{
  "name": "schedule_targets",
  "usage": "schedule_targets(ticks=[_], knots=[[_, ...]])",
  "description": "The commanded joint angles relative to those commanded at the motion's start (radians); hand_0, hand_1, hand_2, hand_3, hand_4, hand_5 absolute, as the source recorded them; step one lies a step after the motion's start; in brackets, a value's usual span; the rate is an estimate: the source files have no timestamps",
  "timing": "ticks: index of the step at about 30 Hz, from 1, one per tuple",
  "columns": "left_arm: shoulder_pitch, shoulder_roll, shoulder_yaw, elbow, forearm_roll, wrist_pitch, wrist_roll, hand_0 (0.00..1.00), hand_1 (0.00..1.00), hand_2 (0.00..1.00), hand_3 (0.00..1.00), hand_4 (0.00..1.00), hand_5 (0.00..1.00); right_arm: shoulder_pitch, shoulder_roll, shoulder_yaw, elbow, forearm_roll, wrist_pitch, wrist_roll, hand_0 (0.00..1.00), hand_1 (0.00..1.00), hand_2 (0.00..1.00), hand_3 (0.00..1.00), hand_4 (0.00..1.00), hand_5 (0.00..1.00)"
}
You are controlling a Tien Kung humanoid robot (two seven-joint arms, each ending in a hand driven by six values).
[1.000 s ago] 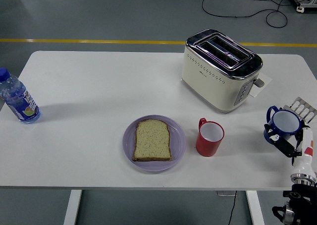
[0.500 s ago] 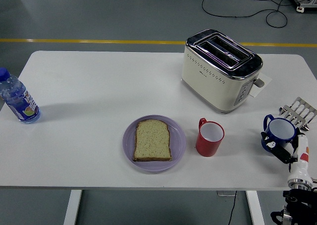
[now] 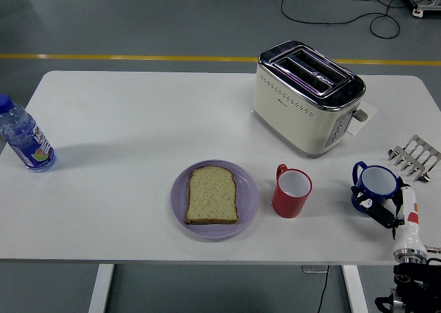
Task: Pick up the cup,pour liquid into bread,place the cup on the desk
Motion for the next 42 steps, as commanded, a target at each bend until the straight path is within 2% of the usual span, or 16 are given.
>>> schedule_targets(ticks=[14, 20, 21, 26, 27, 32, 33, 38, 39, 42], knots=[[-0.006, -0.001, 0.003, 0.000, 0.000, -0.001, 0.000, 0.649, 0.613, 0.606, 0.526, 0.301, 0.739, 0.004, 0.001, 0.004, -0.011, -0.008, 0.010, -0.010, 0.455, 0.447, 0.563, 0.539, 0.536, 0.002], [-0.006, -0.002, 0.004, 0.000, -0.001, -0.001, 0.000, 0.649, 0.612, 0.606, 0.526, 0.301, 0.738, 0.005, 0.000, 0.005, -0.011, -0.016, 0.017, -0.017, 0.446, 0.445, 0.562, 0.539, 0.558, 0.002], [-0.006, -0.002, 0.005, 0.000, -0.001, -0.001, 0.000, 0.648, 0.612, 0.606, 0.526, 0.302, 0.739, 0.005, 0.000, 0.004, -0.011, -0.017, 0.021, -0.017, 0.448, 0.437, 0.561, 0.540, 0.589, 0.002], [-0.007, -0.002, 0.005, -0.001, 0.000, -0.001, 0.000, 0.648, 0.612, 0.606, 0.526, 0.302, 0.739, 0.003, 0.000, 0.004, -0.012, -0.021, 0.025, -0.019, 0.448, 0.437, 0.561, 0.540, 0.589, 0.002], [-0.007, -0.002, 0.005, -0.001, 0.000, -0.002, 0.000, 0.647, 0.611, 0.606, 0.526, 0.302, 0.739, 0.003, 0.000, 0.005, -0.013, -0.024, 0.026, -0.021, 0.452, 0.430, 0.560, 0.539, 0.619, 0.014], [-0.005, -0.002, 0.005, -0.001, -0.003, -0.002, 0.000, 0.647, 0.611, 0.606, 0.526, 0.302, 0.739, 0.003, 0.001, 0.009, -0.016, -0.048, 0.032, -0.036, 0.452, 0.430, 0.560, 0.539, 0.619, 0.014], [-0.005, -0.002, 0.005, -0.001, -0.003, -0.002, 0.000, 0.648, 0.612, 0.606, 0.526, 0.302, 0.739, 0.003, 0.001, 0.009, -0.017, -0.052, 0.033, -0.038, 0.561, 0.484, 0.587, 0.596, 0.795, 0.166], [-0.005, -0.002, 0.007, -0.001, -0.003, -0.002, 0.000, 0.648, 0.612, 0.606, 0.526, 0.302, 0.739, 0.003, 0.002, 0.012, -0.018, -0.073, 0.035, -0.055, 0.561, 0.484, 0.587, 0.596, 0.795, 0.166], [-0.006, -0.002, 0.007, -0.001, -0.003, -0.002, 0.000, 0.648, 0.612, 0.606, 0.526, 0.302, 0.739, 0.003, 0.002, 0.013, -0.019, -0.075, 0.035, -0.057, 0.684, 0.546, 0.652, 0.705, 0.838, 0.191], [-0.006, -0.002, 0.010, -0.001, -0.004, -0.002, 0.001, 0.648, 0.612, 0.606, 0.526, 0.302, 0.739, 0.002, 0.002, 0.017, -0.024, -0.100, 0.036, -0.070, 0.684, 0.546, 0.652, 0.705, 0.838, 0.191]])
